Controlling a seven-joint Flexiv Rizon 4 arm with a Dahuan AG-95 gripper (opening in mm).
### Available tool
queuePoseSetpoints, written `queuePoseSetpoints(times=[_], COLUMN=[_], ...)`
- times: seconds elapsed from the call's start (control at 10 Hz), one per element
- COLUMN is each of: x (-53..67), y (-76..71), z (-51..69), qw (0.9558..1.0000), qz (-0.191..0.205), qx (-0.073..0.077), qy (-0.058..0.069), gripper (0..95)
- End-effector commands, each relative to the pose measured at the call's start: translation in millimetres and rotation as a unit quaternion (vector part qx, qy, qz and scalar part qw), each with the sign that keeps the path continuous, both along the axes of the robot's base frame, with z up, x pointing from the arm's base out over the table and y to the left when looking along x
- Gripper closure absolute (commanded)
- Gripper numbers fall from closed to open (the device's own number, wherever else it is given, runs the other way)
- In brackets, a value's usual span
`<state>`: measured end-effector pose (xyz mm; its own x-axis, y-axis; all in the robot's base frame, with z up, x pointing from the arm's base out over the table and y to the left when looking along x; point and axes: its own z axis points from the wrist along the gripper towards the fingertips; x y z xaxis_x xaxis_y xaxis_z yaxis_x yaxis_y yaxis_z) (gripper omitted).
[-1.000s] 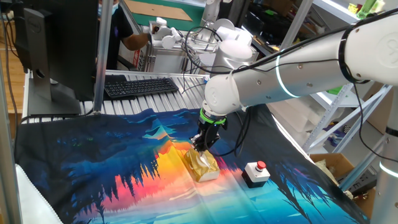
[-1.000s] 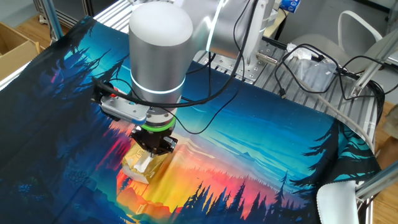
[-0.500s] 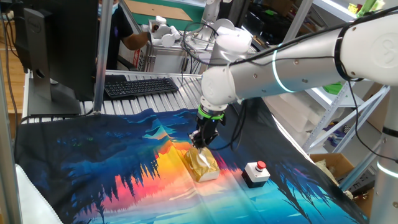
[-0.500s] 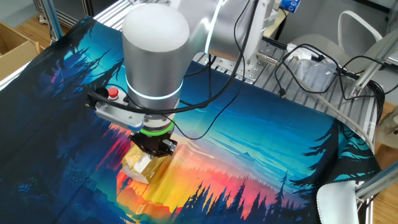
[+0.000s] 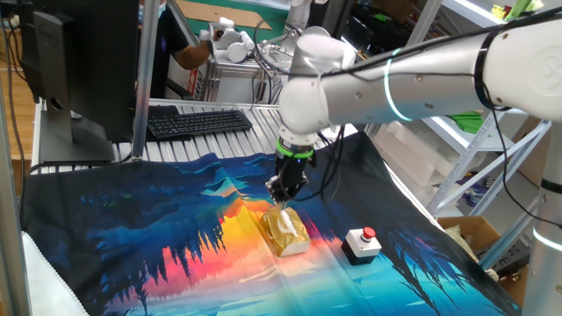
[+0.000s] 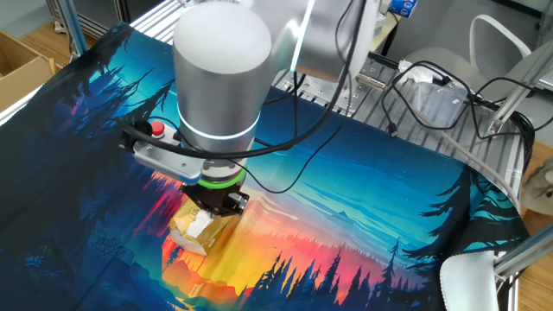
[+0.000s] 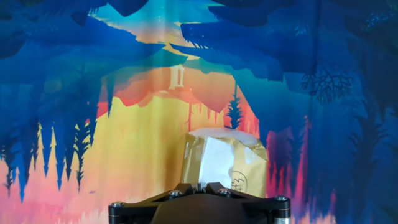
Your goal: Pull out a napkin
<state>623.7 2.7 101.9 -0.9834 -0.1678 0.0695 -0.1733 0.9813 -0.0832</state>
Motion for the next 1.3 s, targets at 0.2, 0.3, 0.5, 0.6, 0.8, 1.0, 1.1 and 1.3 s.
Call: queuePoseSetpoints(times=[0.2,0.3,0.5,0.6,0.8,1.0,1.1,1.3], x=[-0.8,-1.4,-3.6,-5.3,-9.0,-14.0,-16.8,-20.1], y=[-3.7,-5.3,-9.3,-11.7,-14.7,-17.1,-18.8,-21.3], z=[20.7,28.1,44.2,52.7,67.1,82.6,89.8,97.6], qw=[0.9998,0.9997,0.9993,0.9991,0.9986,0.9981,0.9979,0.9975], qz=[0.004,0.006,0.009,0.012,0.013,0.014,0.014,0.016], qx=[-0.013,-0.018,-0.028,-0.035,-0.043,-0.051,-0.056,-0.061], qy=[0.012,0.016,0.022,0.023,0.027,0.03,0.031,0.031], gripper=[95.0,95.0,95.0,95.0,95.0,95.0,95.0,95.0])
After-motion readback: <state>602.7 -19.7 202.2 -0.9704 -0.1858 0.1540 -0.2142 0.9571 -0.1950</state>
